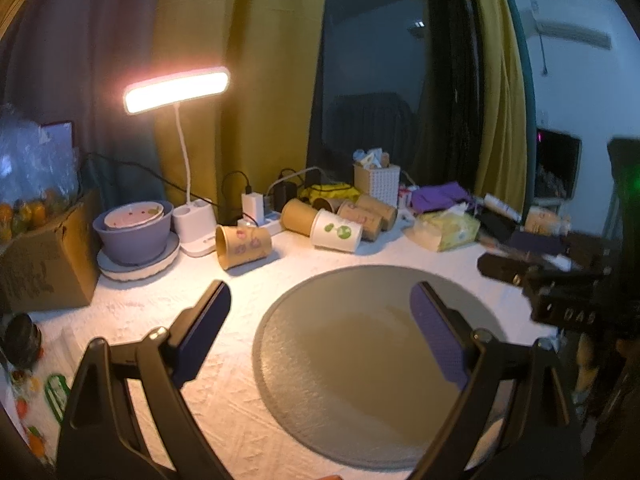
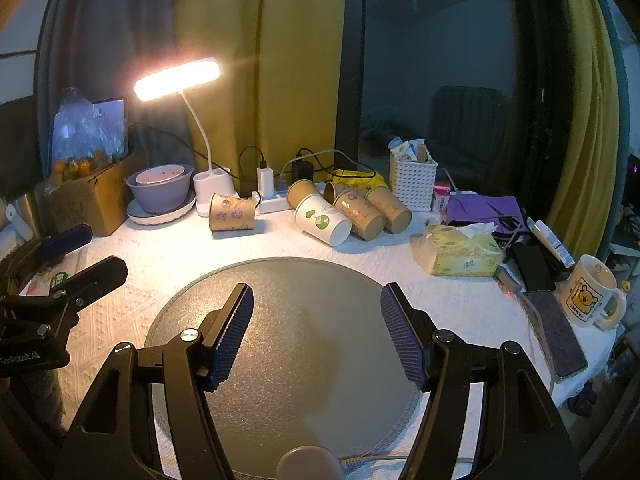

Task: Flip cup upright
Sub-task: 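Move the left tool toward the tan cup with pink faces lying sideways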

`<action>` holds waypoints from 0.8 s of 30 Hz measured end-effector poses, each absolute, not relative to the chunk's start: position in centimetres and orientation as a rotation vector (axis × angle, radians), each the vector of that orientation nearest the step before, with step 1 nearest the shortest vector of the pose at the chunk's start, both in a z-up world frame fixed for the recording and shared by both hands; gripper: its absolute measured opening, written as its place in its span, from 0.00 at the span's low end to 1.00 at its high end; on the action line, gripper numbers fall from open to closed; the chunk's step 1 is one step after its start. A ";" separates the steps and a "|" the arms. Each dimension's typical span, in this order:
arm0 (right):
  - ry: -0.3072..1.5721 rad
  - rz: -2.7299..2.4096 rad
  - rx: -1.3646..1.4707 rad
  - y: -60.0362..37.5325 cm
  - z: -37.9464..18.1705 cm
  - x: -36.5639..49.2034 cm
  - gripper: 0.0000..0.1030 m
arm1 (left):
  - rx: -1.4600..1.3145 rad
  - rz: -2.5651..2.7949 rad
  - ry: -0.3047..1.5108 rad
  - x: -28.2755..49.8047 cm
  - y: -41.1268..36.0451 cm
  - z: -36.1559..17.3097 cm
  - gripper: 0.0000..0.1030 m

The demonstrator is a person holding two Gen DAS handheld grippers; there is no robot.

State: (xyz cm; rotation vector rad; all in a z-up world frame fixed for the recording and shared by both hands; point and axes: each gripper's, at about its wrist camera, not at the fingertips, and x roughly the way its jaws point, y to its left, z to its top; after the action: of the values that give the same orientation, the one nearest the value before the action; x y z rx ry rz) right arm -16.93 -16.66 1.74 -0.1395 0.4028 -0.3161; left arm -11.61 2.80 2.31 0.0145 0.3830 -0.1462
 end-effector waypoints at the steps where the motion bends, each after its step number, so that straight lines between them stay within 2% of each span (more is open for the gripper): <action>1: 0.407 -0.314 -0.142 -16.6 1.7 -16.8 0.68 | 0.029 -0.146 0.391 -11.3 2.9 2.3 0.89; 11: 0.474 -0.255 -0.114 -20.2 1.5 -13.4 0.68 | 0.179 -0.124 0.504 -4.1 4.2 2.4 0.89; 24: 0.564 -0.195 -0.028 -24.9 0.5 -5.2 0.68 | 0.351 -0.111 0.604 7.6 5.6 0.2 0.89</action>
State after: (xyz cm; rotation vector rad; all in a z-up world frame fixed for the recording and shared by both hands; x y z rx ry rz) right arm -5.19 -24.88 0.49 -0.0278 0.5639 -0.1954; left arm 7.64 5.65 0.22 0.3506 0.6044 -0.1115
